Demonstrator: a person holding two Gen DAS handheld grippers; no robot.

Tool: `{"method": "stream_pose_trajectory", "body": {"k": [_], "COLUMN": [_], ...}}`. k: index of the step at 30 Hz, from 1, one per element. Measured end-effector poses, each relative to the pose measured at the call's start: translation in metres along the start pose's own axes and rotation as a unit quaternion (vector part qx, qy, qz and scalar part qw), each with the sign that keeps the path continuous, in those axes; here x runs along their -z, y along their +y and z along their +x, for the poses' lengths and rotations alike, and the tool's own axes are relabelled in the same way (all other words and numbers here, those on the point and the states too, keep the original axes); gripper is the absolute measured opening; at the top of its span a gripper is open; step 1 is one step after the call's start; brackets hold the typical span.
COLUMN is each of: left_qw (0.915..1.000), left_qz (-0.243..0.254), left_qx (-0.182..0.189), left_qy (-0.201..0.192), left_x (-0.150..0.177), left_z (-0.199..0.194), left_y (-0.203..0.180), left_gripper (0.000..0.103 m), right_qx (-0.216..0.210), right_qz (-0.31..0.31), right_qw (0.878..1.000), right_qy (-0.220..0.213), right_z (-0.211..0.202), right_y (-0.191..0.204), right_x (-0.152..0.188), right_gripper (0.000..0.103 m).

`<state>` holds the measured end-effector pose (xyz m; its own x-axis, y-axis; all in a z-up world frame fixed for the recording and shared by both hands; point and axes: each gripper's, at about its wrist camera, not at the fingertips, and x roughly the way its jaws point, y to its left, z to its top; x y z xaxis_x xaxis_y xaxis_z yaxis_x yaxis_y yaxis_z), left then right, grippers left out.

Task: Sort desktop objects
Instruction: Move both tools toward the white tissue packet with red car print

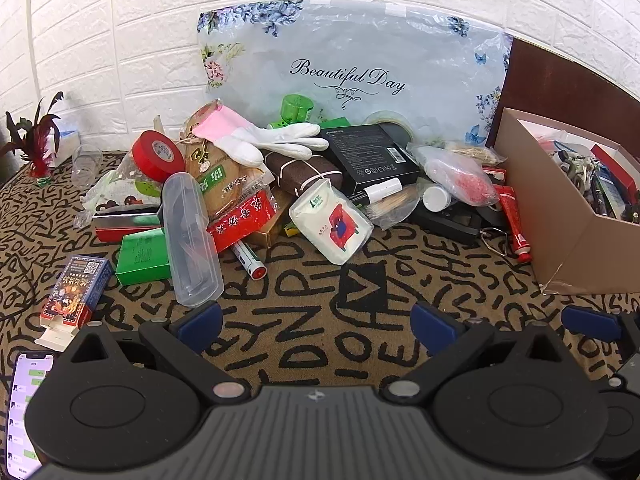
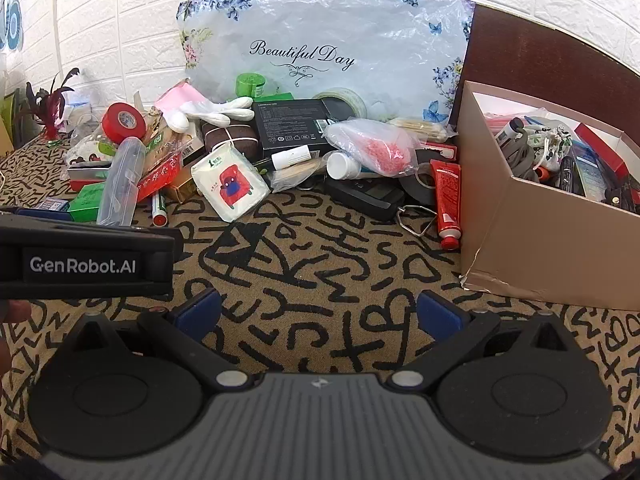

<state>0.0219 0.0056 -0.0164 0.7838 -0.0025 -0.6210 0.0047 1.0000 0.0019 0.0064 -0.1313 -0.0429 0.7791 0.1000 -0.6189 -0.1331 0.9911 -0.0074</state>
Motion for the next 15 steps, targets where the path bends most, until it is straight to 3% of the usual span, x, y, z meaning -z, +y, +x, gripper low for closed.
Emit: {"method": "stream_pose_trajectory", "body": {"k": [15], "left_qw": [0.9999], "left_qz": [-0.002], "left_qx": [0.000], "left_qy": [0.016], "left_x": [-0.007], "left_z": [0.020], "left_y": [0.001], "left_gripper": [0.103], "right_qx": [-0.002], "right_qz": [-0.001], "right_qw": [1.000], "right_qy": [0.017], "right_z": [0.018], "right_y": [-0.001], "right_x": [-0.002], "right_gripper": [0.101]}}
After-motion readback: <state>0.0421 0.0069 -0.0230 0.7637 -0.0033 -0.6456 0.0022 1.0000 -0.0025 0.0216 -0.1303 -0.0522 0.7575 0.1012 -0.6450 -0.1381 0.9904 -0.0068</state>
